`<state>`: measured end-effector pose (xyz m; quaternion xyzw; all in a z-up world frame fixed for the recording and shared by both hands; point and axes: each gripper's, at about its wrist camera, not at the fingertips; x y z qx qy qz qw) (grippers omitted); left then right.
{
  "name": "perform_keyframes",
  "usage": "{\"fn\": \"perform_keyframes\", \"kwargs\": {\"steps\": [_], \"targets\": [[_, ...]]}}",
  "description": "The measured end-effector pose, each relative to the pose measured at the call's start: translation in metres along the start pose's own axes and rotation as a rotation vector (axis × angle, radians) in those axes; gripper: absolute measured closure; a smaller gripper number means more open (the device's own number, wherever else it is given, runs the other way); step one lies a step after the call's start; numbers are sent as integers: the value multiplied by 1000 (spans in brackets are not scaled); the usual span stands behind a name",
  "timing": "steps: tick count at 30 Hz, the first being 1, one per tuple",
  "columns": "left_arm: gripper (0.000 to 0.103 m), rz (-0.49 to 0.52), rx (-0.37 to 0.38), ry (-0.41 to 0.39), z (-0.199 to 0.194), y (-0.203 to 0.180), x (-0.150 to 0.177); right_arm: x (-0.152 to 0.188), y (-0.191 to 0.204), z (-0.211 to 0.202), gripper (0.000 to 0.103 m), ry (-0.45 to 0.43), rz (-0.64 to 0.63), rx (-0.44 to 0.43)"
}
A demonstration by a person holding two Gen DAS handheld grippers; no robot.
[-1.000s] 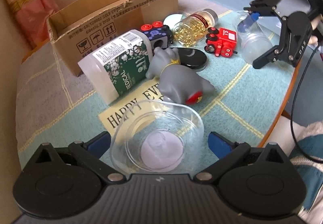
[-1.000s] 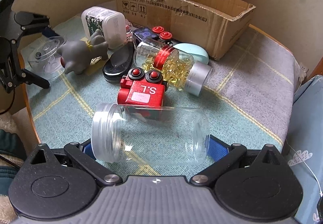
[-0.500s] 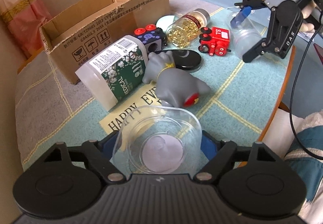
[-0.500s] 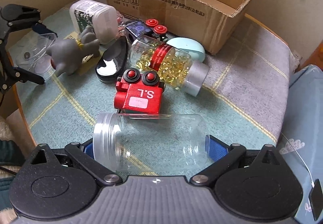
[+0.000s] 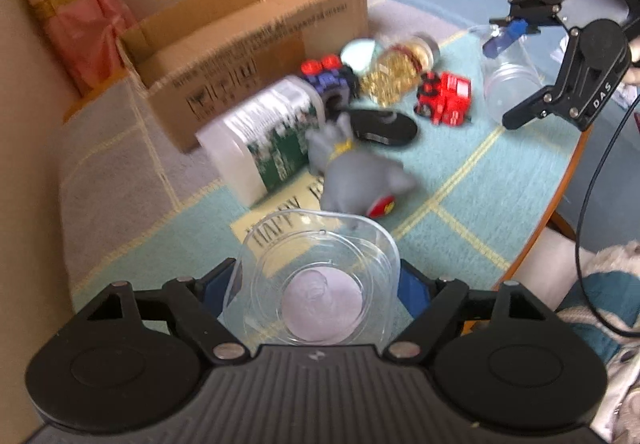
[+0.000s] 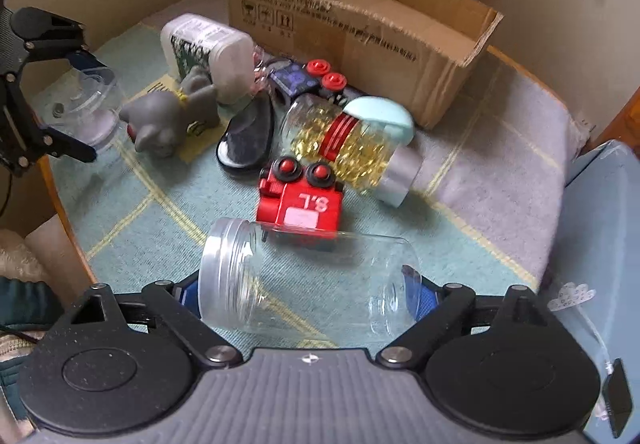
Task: Organize rigid objects
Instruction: 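Carry container with left and jar with right into the cardboard box, open both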
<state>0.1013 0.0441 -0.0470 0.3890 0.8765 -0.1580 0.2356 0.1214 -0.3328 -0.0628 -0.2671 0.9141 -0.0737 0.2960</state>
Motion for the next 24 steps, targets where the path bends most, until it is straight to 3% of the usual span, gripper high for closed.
{"fn": "perform_keyframes", "kwargs": {"steps": [10,20,24], "targets": [[21,-2,-89,-83,-32,19,-60,-46,-17,-25,8,-121,42,8],[21,-88,-205,-108,-5,55,-145,-122,-35,-18,8,-174,112,50],[21,-141,-233,-100,11,75,-172,-149,-51,-4,8,-155,189,57]]}}
Point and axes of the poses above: each gripper's, at about its wrist camera, not at the fingertips, and z roughly the way its jaws point, y to its left, x to its underside, and after that the axes turned 14 degrees about x, right-handed
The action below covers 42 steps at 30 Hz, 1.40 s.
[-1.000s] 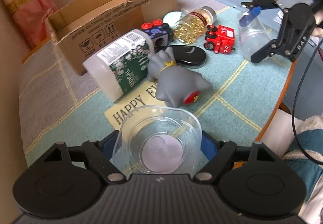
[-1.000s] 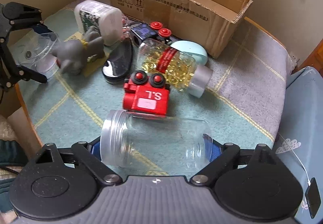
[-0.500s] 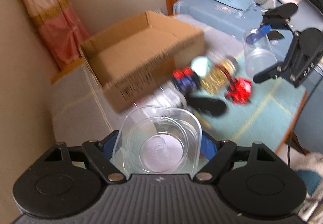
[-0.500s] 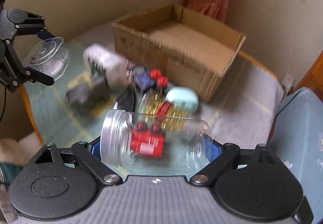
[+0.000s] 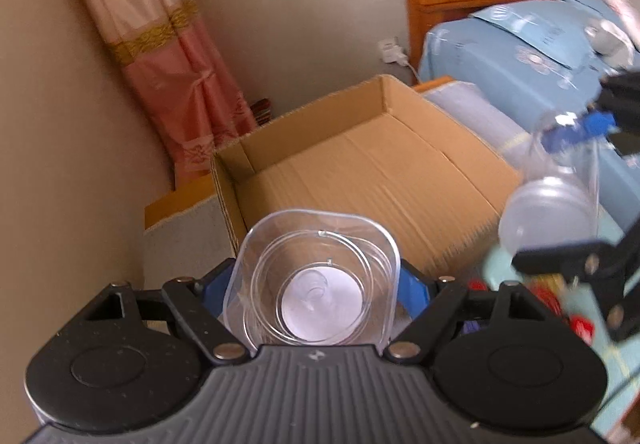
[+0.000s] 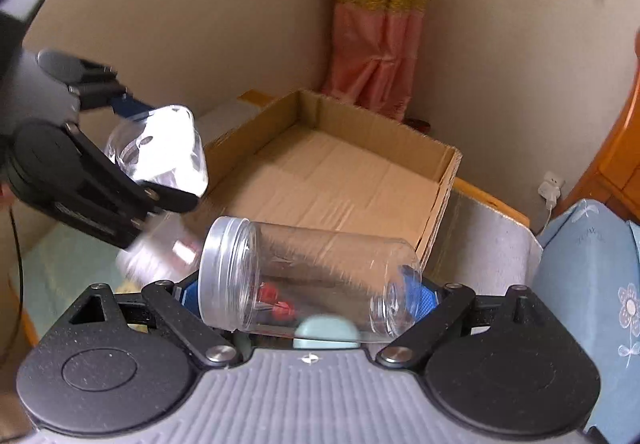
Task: Organize rigid objects
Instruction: 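Carry container with left and jar with right into the cardboard box, open both, then move both grippers back from the box toward the toys on the table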
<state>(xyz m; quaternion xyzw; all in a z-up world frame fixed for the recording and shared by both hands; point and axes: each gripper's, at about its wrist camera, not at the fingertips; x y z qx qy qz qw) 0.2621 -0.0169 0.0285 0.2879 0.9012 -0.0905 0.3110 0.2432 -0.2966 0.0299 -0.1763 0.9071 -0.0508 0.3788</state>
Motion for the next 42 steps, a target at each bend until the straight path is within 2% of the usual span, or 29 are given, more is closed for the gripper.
{"fn": "perform_keyframes", "kwargs": {"steps": [5,10,17,21,25,33,34,35,42], "targets": [[21,-48,-34,18,27,20,-27,-26,-13,31,8,45,62,34],[21,-118,-30,42,54,44,-48,-36,-22,49,8,75,87,59],[17,-200,-64,8,79,65,-62,-41,-24,66,8,100,80,66],[16,-183,-72,-21,69,67,-60,-44,-25,74,8,107,69,70],[10,-173,-63,-53,48,68,-55,-50,-30,85,8,120,75,71],[9,-140,-51,-55,17,64,-38,-71,-27,100,8,99,73,77],[9,-140,-51,-60,14,64,-36,-73,-26,101,6,92,66,67],[9,-140,-49,-62,13,65,-34,-75,-25,101,0,87,63,65],[9,-145,-40,-75,-3,58,-20,-74,-19,87,0,79,42,94]]}}
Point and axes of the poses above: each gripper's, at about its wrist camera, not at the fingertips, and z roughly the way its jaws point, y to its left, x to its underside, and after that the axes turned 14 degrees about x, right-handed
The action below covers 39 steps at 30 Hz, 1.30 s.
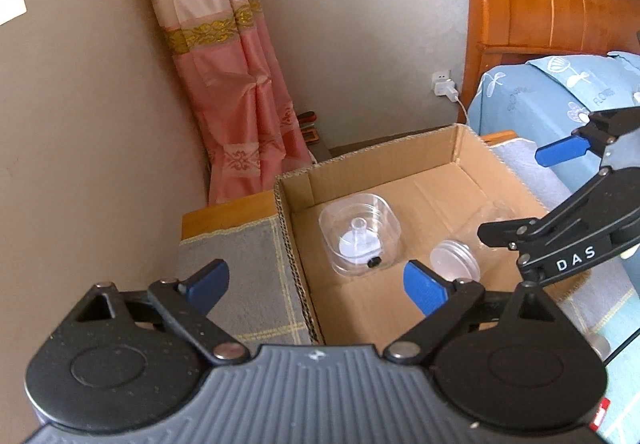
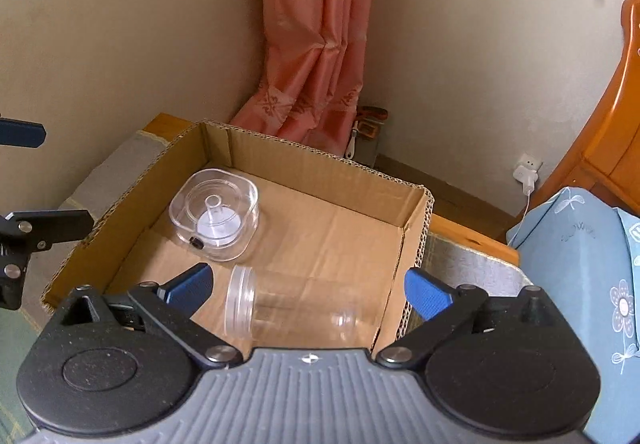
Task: Organize rigid objects
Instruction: 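Move both grippers back from the box toward the toys on the table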
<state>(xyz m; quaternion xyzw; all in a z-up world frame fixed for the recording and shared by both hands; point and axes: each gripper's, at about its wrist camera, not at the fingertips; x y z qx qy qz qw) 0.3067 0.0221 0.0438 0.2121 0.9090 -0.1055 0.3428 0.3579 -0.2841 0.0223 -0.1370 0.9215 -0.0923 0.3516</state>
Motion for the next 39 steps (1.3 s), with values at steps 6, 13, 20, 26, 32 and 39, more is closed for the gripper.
{"fn": "perform_keyframes", "kwargs": {"steps": [6,13,20,26,32,39], "targets": [[9,16,24,2,-16,-11,17,16,-1,-29,0,-29,-6,13],[7,35,33,-22,-38,-30,43,48,1,-64,0,-66,-4,-2],[4,24,26,-53,-51,-42,79,101,0,-95,0,-102,46,-15],[4,-8,19,-62,-56,-54,118,162,10,-97,0,-77,134,6],[4,-4,61,-69,-58,-70,150,211,19,-90,0,-48,231,-5],[4,20,130,-14,-44,-88,170,240,42,-70,0,15,168,86]]}}
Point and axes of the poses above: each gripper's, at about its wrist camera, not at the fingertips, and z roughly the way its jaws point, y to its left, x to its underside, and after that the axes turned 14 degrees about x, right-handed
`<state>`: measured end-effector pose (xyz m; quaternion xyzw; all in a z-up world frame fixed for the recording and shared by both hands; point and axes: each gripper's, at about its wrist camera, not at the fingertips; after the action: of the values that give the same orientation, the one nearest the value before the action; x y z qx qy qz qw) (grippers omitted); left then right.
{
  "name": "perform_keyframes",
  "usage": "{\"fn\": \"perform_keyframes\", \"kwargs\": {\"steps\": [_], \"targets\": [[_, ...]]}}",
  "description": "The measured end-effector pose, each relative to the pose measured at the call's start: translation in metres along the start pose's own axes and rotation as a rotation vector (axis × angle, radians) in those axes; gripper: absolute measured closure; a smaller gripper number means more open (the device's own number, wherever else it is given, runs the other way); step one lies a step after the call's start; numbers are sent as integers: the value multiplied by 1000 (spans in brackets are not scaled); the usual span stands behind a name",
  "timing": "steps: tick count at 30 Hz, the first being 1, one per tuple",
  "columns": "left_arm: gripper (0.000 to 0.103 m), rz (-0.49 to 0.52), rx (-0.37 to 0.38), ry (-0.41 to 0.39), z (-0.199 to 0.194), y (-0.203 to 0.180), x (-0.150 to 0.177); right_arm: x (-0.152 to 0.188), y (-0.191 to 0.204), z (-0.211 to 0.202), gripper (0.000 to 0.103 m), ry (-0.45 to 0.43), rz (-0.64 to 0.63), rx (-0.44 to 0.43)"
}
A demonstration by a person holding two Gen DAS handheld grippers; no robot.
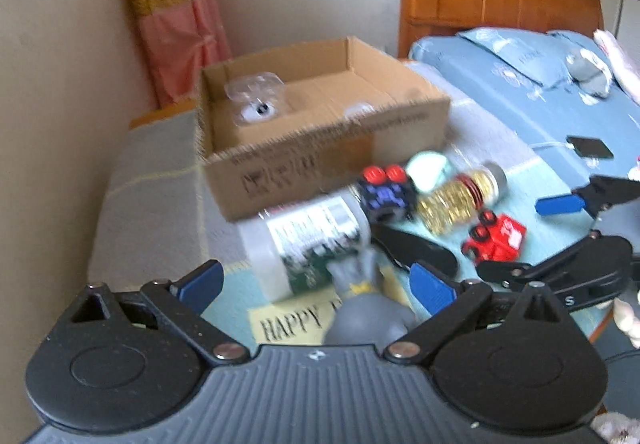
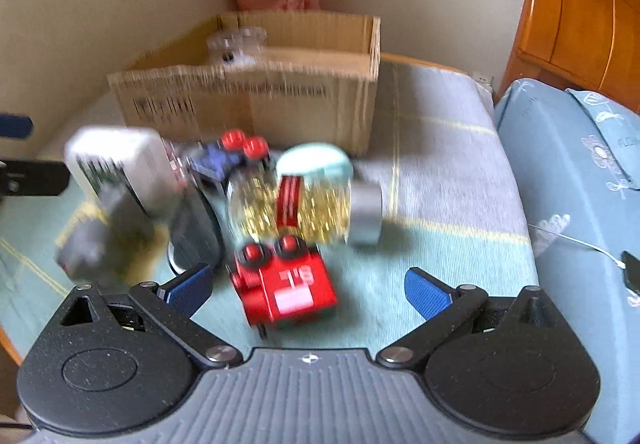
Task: Organize rigid objects
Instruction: 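Move both grippers back from the box toward the toys on the table, then grasp grey elephant toy with left gripper while right grasps red S.L train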
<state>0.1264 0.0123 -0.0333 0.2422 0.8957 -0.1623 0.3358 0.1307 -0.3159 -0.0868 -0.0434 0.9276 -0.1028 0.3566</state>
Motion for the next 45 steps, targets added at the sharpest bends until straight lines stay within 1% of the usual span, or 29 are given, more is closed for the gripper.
{"fn": "perform_keyframes", "kwargs": {"steps": [2,5,7,13,16,17,20,21,22,23,24,27,33,39,43,45], "targets": [[4,-12,11,14,6,-1,6,4,3,4,0,11,-14,7],[4,-29,24,43,16,-1,14,8,2,12,0,37,-9,4],[4,-30,29,47,22,-2,16,11,-1,14,0,38,8,-9],[5,-40,45,36,32,-2,21,16,-3,14,0,-7,-2,-26],[9,-53,81,43,37,-1,25,17,-1,14,0,-21,3,-25],[11,-55,90,44,38,-1,26,18,-1,13,0,-24,5,-24],[23,-58,110,53,41,-2,31,19,-2,14,0,-32,9,-22],[30,-64,115,57,42,-2,32,19,-2,14,0,-34,10,-21],[41,-74,120,61,43,-1,33,19,-2,14,0,-36,11,-21],[44,-84,128,65,44,0,35,19,-1,14,0,-37,12,-20],[44,-79,121,57,42,-1,36,19,-1,14,0,-38,12,-20],[45,-78,129,59,39,0,39,19,0,14,0,-39,12,-19],[46,-50,129,84,28,2,48,19,-1,13,0,-42,12,-19],[45,-66,119,89,14,11,61,21,0,12,0,-55,12,-21],[45,-76,117,82,13,13,61,19,0,14,0,-66,-14,-44],[45,-76,116,81,14,13,61,17,0,17,0,-77,-42,-71]]}}
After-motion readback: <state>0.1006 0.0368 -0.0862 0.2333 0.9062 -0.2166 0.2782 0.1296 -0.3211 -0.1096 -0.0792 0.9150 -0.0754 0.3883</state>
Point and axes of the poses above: each gripper's, at about its wrist camera, not at the fingertips, and z roughly the way its jaws point, y to its left, x to its underside, and after that the axes turned 14 degrees about x, right-handed
